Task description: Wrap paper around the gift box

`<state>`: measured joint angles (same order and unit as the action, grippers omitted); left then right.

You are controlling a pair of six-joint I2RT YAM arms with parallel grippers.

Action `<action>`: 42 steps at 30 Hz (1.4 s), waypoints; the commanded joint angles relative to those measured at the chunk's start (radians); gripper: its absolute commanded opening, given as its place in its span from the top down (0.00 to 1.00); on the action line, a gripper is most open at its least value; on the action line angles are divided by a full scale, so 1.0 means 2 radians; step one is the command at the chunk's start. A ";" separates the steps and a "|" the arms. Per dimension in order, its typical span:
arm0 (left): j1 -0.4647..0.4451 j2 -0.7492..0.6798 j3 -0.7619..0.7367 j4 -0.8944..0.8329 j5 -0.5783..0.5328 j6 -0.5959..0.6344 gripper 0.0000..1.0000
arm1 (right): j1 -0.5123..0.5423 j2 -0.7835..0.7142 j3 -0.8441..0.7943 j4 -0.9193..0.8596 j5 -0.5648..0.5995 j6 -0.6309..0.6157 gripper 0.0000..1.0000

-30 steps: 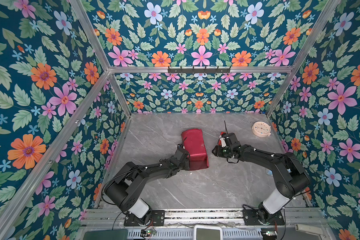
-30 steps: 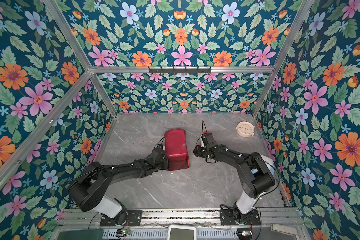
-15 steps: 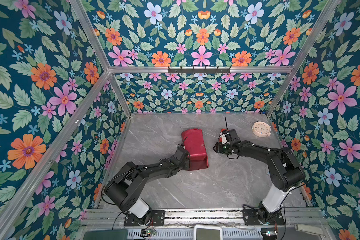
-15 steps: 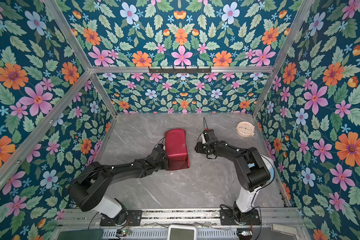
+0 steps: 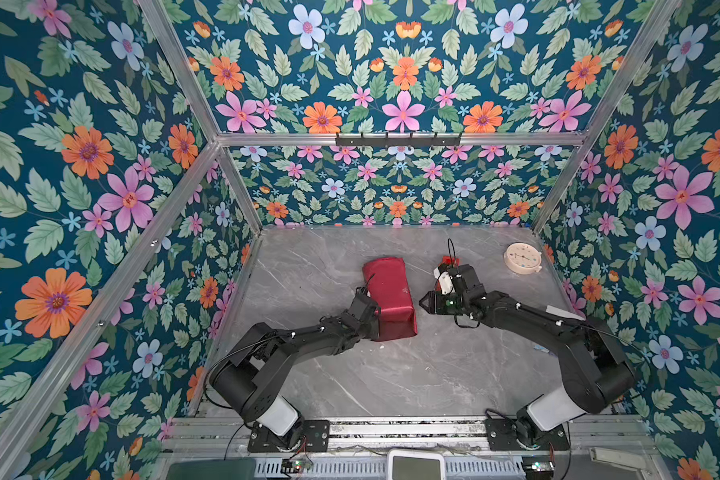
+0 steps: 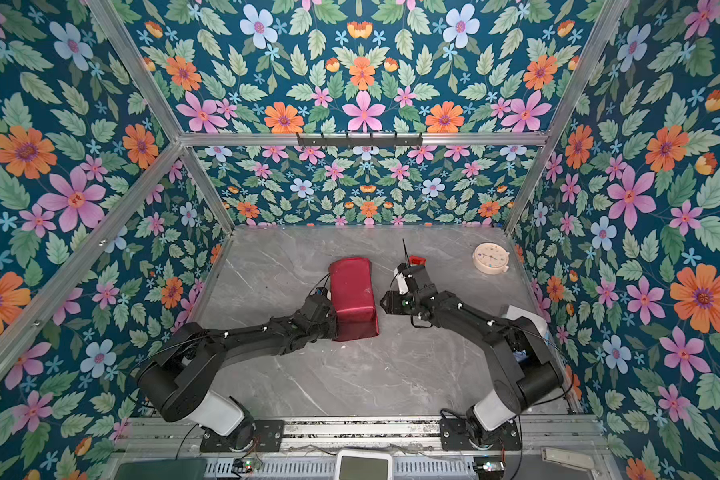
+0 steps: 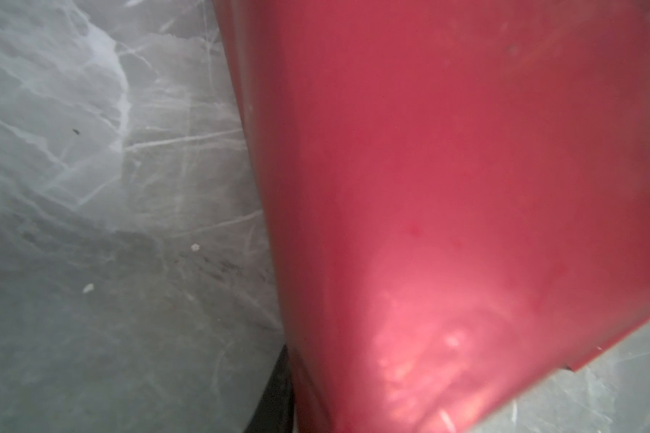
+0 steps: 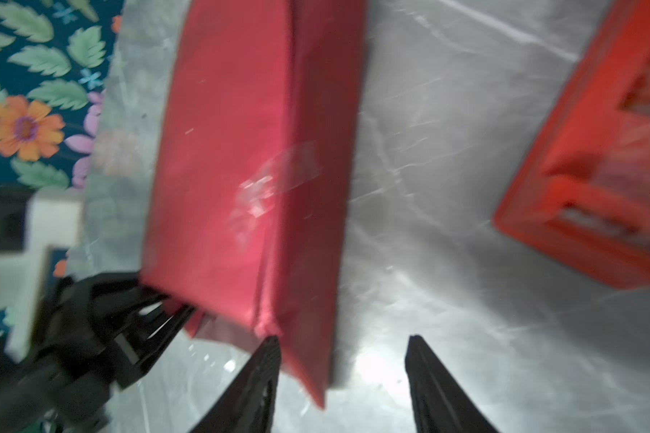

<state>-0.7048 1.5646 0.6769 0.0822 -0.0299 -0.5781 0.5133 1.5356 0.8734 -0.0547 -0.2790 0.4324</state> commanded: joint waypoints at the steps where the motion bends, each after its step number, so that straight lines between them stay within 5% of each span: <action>1: 0.000 0.001 0.001 0.008 0.006 -0.006 0.82 | 0.031 -0.015 -0.016 -0.015 0.043 0.014 0.41; 11: 0.000 0.005 0.001 0.010 0.008 -0.006 0.81 | 0.085 0.050 0.002 0.016 0.103 0.025 0.43; 26: 0.000 0.004 0.000 0.014 0.005 -0.007 0.70 | 0.085 0.109 0.020 0.027 0.147 0.025 0.70; 33: 0.000 0.019 0.006 0.023 0.010 -0.012 0.82 | 0.085 0.116 0.020 0.031 0.147 0.041 0.82; 38: 0.000 0.026 0.004 0.027 0.014 -0.016 0.83 | 0.085 0.119 0.021 0.029 0.152 0.049 0.85; 42: 0.000 0.016 -0.001 0.026 0.012 -0.017 0.73 | 0.085 0.105 0.014 0.019 0.162 0.045 0.79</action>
<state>-0.7048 1.6073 0.6792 0.1242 -0.0029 -0.6037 0.6830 1.7638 0.9070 -0.0051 0.0154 0.5182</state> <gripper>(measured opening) 0.258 0.201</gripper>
